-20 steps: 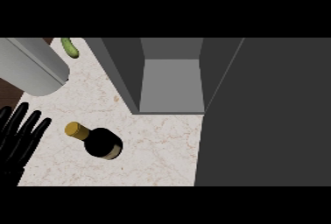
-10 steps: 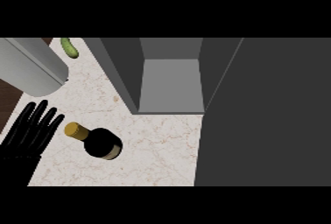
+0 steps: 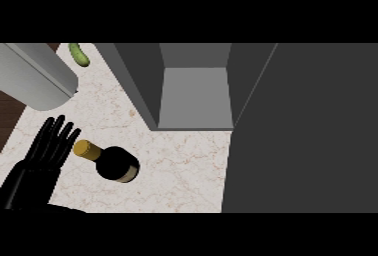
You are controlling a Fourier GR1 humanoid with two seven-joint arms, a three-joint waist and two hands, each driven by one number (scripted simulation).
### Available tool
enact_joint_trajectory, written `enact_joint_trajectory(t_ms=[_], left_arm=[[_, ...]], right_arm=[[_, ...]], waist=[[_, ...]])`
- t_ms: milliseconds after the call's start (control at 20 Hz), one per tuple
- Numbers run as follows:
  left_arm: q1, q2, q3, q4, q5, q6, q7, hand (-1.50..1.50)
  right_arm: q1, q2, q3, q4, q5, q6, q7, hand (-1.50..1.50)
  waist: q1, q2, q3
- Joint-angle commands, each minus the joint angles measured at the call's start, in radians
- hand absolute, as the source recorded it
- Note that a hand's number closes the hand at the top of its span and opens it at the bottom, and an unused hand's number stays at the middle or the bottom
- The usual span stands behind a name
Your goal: Pick up the wine, place it into the cabinet and close the cabinet
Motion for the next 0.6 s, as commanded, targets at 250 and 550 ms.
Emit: enact_joint_trajectory(t_ms=[250, 550], left_arm=[[-0.03, -0.012, 0.003, 0.193, -0.067, -0.047, -0.148, -1.5], [-0.079, 0.017, 0.002, 0.275, -0.088, -0.078, -0.17, -1.5]], right_arm=[[0.092, 0.026, 0.03, -0.176, -0.04, -0.003, 0.038, -1.5], [0.092, 0.023, -0.033, -0.076, -0.081, 0.039, -0.056, -1.5]], waist=[[-0.004, -0.001, 0.0], [0.0, 0.001, 0.001]])
